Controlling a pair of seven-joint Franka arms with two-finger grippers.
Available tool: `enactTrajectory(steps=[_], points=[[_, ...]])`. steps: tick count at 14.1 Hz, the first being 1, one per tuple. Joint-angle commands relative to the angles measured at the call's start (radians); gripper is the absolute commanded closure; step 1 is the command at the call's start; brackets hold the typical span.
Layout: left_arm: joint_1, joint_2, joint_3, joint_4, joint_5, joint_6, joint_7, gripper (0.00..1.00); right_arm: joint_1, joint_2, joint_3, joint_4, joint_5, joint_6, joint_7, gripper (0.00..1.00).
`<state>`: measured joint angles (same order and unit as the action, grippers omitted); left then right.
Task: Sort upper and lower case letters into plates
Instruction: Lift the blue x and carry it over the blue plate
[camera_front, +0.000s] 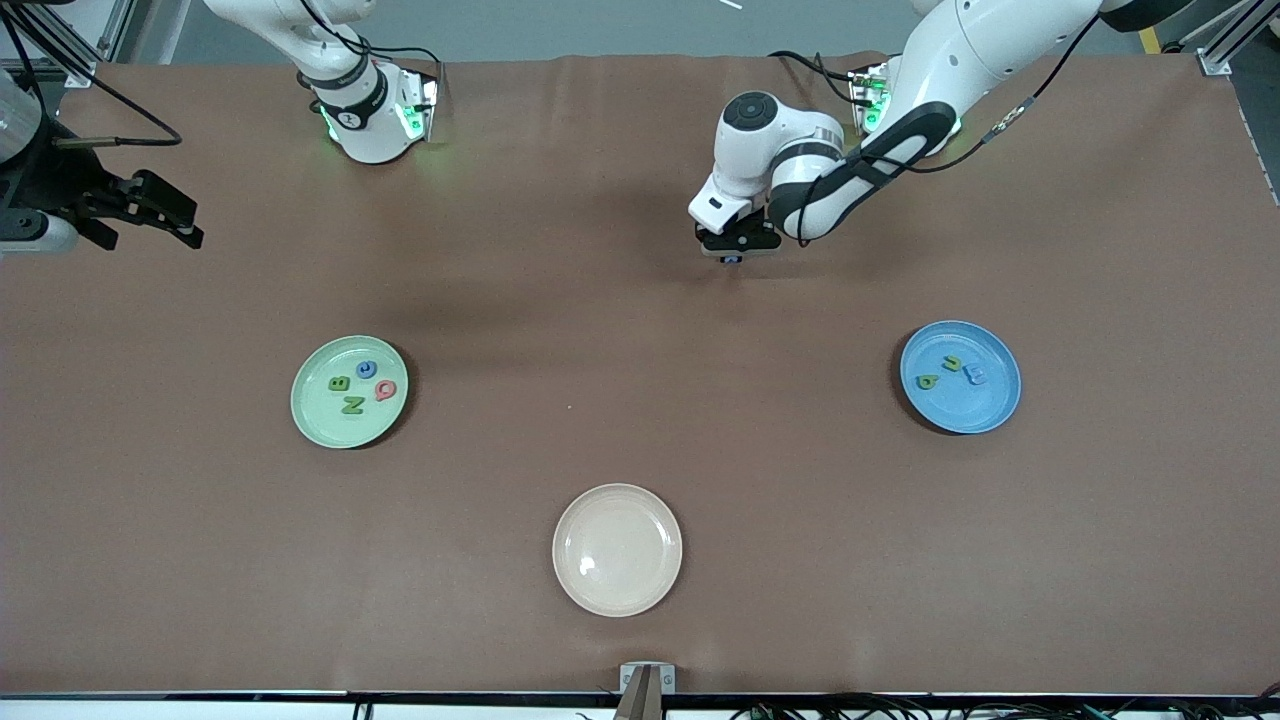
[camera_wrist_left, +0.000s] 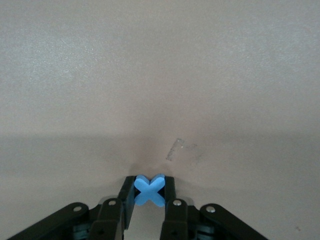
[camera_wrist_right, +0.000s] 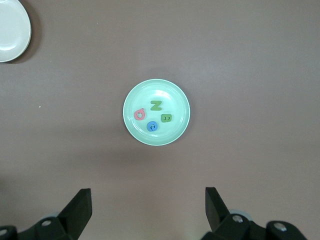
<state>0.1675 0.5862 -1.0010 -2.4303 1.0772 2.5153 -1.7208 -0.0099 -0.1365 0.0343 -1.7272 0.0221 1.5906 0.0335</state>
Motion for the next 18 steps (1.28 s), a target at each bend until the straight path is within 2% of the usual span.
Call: enactTrajectory(steps=[1,4,6,8,12,18], points=[[0.004,0.047,0.039,0.019,0.056,0.014,-0.023,0.80,-0.007,0.011,0.001,0.012,0.012,0.003,-0.014,0.00],[0.010,0.015,0.038,0.019,0.056,0.014,-0.023,0.84,-0.009,0.035,0.001,0.034,0.010,0.002,-0.012,0.00],[0.073,-0.020,0.019,0.019,0.056,0.014,0.013,0.85,-0.009,0.048,-0.001,0.046,0.010,-0.006,-0.009,0.00],[0.200,-0.028,-0.054,0.033,0.056,0.010,0.122,0.86,-0.010,0.048,-0.001,0.044,0.019,-0.032,-0.007,0.00],[0.491,-0.031,-0.148,0.042,0.056,0.005,0.413,0.86,-0.018,0.048,-0.001,0.040,0.021,-0.034,-0.009,0.00],[0.736,-0.019,-0.153,0.074,0.052,-0.007,0.827,0.87,-0.019,0.041,-0.001,0.031,0.019,-0.006,-0.012,0.00]])
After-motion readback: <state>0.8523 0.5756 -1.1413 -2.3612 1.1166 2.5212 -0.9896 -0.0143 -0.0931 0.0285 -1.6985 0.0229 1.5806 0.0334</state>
